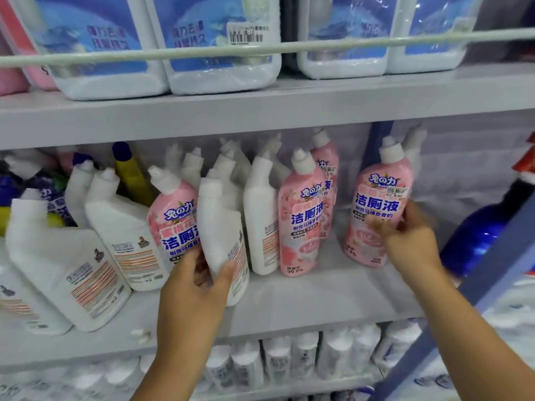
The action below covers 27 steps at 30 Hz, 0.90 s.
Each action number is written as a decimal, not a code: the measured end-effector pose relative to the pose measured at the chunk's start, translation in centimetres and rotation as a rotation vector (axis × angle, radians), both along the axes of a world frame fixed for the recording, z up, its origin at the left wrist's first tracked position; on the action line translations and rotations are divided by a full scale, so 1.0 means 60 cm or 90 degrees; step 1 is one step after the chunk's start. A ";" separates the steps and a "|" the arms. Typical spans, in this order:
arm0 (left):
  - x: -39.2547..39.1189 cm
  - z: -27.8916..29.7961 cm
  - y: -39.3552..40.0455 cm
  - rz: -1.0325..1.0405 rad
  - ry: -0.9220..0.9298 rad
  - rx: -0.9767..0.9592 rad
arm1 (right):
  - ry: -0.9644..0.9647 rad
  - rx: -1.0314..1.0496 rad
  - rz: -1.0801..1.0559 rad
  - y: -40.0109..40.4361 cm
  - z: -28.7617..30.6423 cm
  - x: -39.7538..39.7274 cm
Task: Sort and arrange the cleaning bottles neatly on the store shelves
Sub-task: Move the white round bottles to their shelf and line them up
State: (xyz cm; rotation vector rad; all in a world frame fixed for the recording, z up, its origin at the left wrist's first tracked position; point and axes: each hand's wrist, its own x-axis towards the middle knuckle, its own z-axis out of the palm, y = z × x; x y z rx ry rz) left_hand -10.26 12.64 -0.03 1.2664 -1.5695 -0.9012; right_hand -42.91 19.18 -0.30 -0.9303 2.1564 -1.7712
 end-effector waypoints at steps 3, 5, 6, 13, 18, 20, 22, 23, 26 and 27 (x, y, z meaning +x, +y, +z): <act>0.002 -0.001 -0.003 0.006 -0.036 0.005 | 0.019 0.009 -0.030 -0.008 0.006 0.008; 0.002 -0.004 -0.008 0.009 -0.062 0.000 | 0.065 0.000 -0.141 0.004 0.002 0.035; 0.002 -0.005 -0.011 0.012 -0.071 -0.002 | 0.088 -0.013 -0.156 0.009 -0.006 0.056; -0.016 -0.009 -0.025 0.049 -0.149 -0.014 | -0.014 -0.026 0.221 -0.071 -0.019 0.175; -0.011 -0.013 -0.032 0.012 -0.148 -0.027 | 0.057 -0.032 0.118 -0.065 -0.020 0.181; -0.004 -0.016 -0.032 -0.022 -0.135 -0.019 | 0.049 -0.047 0.081 -0.027 -0.010 0.169; -0.001 -0.019 -0.031 -0.061 -0.119 -0.010 | 0.049 -0.054 0.031 0.016 0.005 0.144; -0.002 -0.020 -0.028 -0.084 -0.111 -0.003 | 0.062 -0.046 -0.004 0.033 0.007 0.124; -0.022 -0.021 -0.019 -0.175 -0.090 0.036 | 0.071 -0.028 -0.102 0.068 0.008 0.071; -0.033 -0.021 -0.016 -0.204 -0.083 0.050 | 0.064 -0.023 -0.122 0.072 0.005 0.057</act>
